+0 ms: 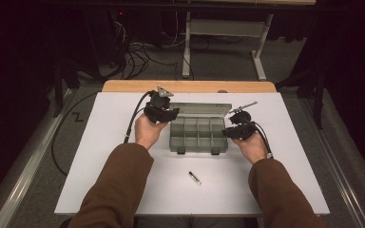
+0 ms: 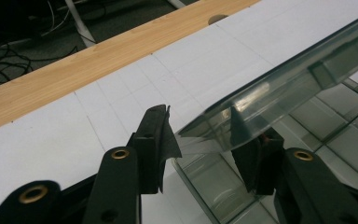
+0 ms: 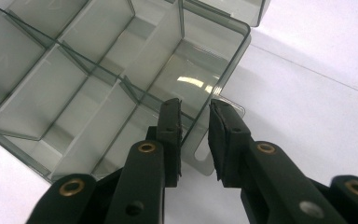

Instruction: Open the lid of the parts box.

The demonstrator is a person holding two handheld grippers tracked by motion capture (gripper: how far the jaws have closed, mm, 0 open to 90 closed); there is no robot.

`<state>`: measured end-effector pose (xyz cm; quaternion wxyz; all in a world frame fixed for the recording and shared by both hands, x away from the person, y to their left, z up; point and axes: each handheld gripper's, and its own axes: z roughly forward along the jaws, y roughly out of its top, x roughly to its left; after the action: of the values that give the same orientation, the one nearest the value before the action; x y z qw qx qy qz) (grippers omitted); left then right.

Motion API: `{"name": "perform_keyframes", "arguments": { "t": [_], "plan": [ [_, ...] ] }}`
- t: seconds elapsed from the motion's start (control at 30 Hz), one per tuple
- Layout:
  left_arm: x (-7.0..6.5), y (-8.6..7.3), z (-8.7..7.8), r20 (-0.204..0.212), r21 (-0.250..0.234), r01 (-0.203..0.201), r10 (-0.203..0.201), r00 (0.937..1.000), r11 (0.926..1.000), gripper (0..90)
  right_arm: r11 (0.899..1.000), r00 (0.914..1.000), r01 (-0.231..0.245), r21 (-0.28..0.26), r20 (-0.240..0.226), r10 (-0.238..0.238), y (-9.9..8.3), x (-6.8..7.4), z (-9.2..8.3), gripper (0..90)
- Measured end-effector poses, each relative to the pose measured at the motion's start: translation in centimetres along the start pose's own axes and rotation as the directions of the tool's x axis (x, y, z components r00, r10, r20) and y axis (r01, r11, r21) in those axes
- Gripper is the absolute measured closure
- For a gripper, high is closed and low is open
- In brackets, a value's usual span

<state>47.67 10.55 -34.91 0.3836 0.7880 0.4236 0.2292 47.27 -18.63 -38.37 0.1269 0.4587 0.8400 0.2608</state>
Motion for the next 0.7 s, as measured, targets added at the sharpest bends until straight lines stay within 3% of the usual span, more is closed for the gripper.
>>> {"name": "perform_keyframes", "arguments": {
  "t": [0.3,0.5,0.7],
  "plan": [
    [0.5,0.2,0.8,0.003,0.020,0.009,-0.010,1.0000,0.9998,62.8,1.000,1.0000,-0.001,0.001,0.000,0.001,0.0,0.0,0.0,75.7],
    [1.0,0.2,1.5,0.001,0.022,0.043,-0.043,0.9991,0.9988,65.0,1.000,0.9998,0.018,0.002,0.009,-0.018,0.0,0.1,0.0,75.9],
    [1.2,0.0,2.4,-0.004,0.052,0.050,-0.050,0.9987,0.9974,66.1,1.000,0.9995,0.027,0.001,0.017,-0.027,0.0,0.2,0.0,76.1]
  ]
}}
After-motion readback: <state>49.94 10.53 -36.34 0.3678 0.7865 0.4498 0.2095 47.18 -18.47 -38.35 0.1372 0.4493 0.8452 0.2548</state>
